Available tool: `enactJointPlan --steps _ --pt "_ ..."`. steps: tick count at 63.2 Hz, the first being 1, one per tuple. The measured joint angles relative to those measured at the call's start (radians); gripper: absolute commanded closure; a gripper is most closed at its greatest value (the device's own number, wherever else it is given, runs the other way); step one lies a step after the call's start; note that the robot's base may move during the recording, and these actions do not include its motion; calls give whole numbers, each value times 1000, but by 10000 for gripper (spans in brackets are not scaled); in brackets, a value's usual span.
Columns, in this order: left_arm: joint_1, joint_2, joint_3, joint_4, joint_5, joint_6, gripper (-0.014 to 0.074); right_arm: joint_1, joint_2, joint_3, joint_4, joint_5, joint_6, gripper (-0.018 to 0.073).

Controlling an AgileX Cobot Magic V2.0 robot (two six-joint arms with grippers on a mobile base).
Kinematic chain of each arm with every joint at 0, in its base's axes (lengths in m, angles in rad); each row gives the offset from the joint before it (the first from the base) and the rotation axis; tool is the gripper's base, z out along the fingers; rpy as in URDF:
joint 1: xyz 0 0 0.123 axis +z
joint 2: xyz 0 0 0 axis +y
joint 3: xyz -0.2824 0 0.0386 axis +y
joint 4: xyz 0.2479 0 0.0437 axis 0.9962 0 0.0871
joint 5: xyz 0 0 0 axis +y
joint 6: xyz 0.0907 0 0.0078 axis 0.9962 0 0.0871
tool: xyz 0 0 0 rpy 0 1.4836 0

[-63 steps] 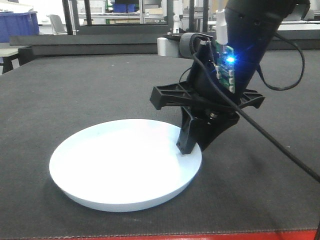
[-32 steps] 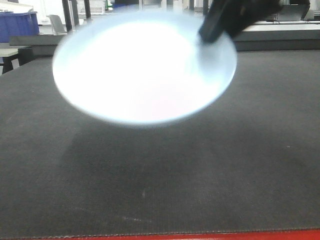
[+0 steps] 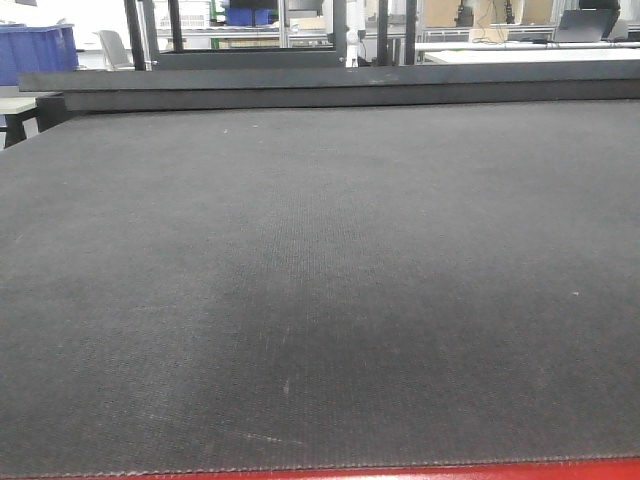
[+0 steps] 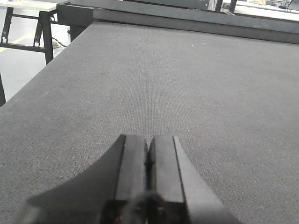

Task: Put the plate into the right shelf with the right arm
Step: 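Lift the plate up off the table with the right gripper, then drive the base to the steel shelf holding the plate in the right gripper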

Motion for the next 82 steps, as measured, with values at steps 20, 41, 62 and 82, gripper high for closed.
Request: enactJointPlan --steps 20,41,62,82 --pt "0 0 0 0 0 0 643 0 -173 155 -7 -168 0 502" --pt "0 0 0 0 0 0 643 0 -175 193 -8 -254 -2 502" --pt "0 0 0 0 0 0 643 0 -175 193 -8 -258 -2 502" --pt "0 0 0 0 0 0 643 0 -175 193 -8 -258 -2 502"
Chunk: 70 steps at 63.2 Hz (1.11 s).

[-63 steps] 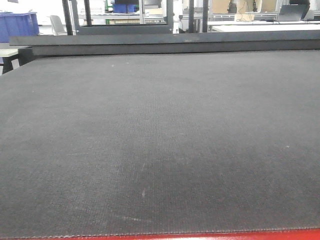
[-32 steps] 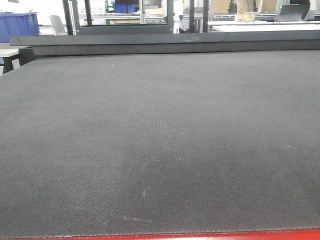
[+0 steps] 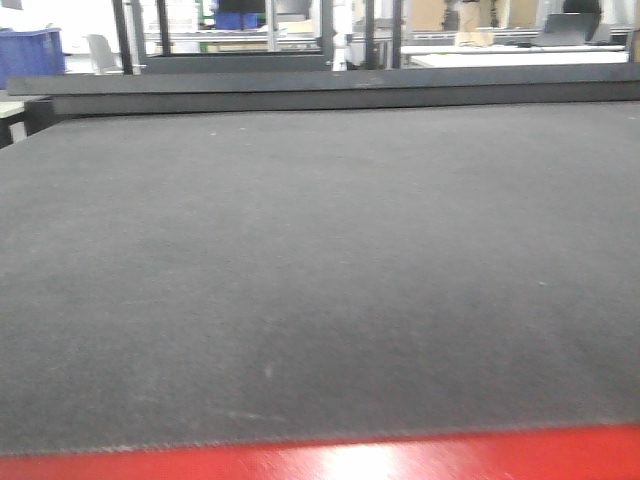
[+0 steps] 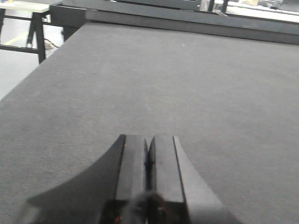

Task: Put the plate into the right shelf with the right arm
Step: 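Drive the base to the steel shelf holding the plate in the right gripper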

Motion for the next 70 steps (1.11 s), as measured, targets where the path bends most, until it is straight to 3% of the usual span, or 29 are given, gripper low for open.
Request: enactJointPlan --steps 70 --pt "0 0 0 0 0 0 643 0 -1 1 0 -4 0 502"
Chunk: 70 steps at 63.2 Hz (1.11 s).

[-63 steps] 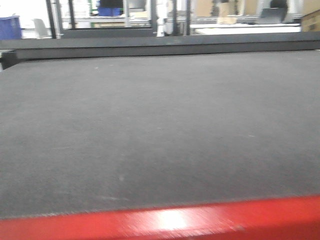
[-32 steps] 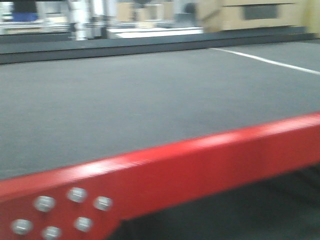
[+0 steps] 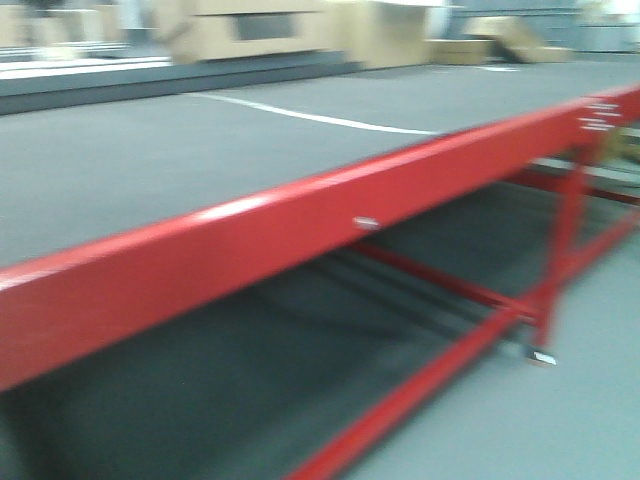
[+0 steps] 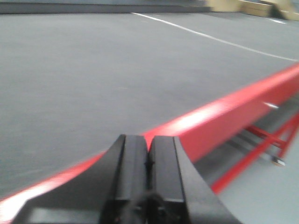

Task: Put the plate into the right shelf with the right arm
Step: 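Drive the base to the steel shelf holding the plate in the right gripper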

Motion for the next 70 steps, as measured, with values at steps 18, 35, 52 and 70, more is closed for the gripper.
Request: enactJointPlan --steps 18,35,52,70 --pt "0 0 0 0 0 0 643 0 0 0 0 0 0 502" --pt "0 0 0 0 0 0 643 0 0 0 0 0 0 502" --pt "0 0 0 0 0 0 643 0 -2 0 0 0 0 502" --pt "0 0 0 0 0 0 643 0 -2 0 0 0 0 502"
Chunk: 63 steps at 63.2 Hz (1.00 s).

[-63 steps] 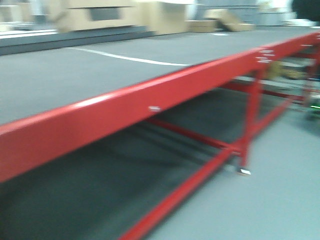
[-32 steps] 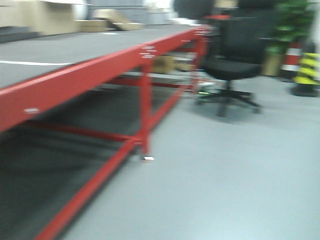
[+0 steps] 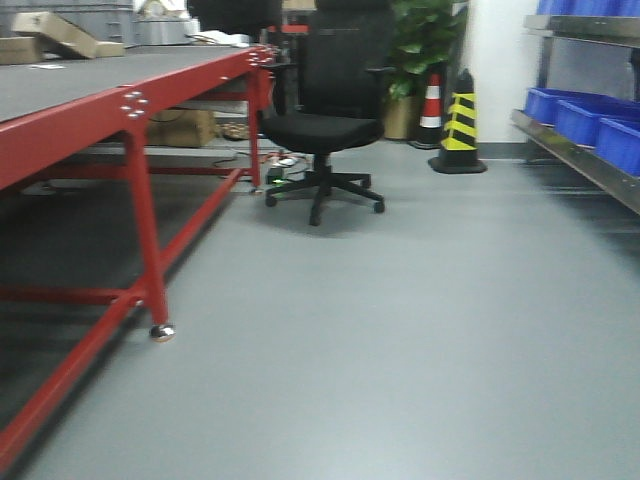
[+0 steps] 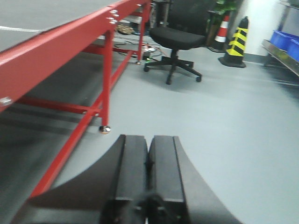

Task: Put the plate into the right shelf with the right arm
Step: 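Drive the base to the steel shelf holding the plate in the right gripper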

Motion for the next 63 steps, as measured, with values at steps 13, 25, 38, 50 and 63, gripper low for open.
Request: enactJointPlan --steps 13,25,38,50,63 --pt "0 0 0 0 0 0 643 0 0 0 0 0 0 502" --pt "0 0 0 0 0 0 643 0 0 0 0 0 0 502" --pt "0 0 0 0 0 0 643 0 0 0 0 0 0 502" --pt "0 0 0 0 0 0 643 0 0 0 0 0 0 502" --pt "0 0 0 0 0 0 643 0 0 0 0 0 0 502"
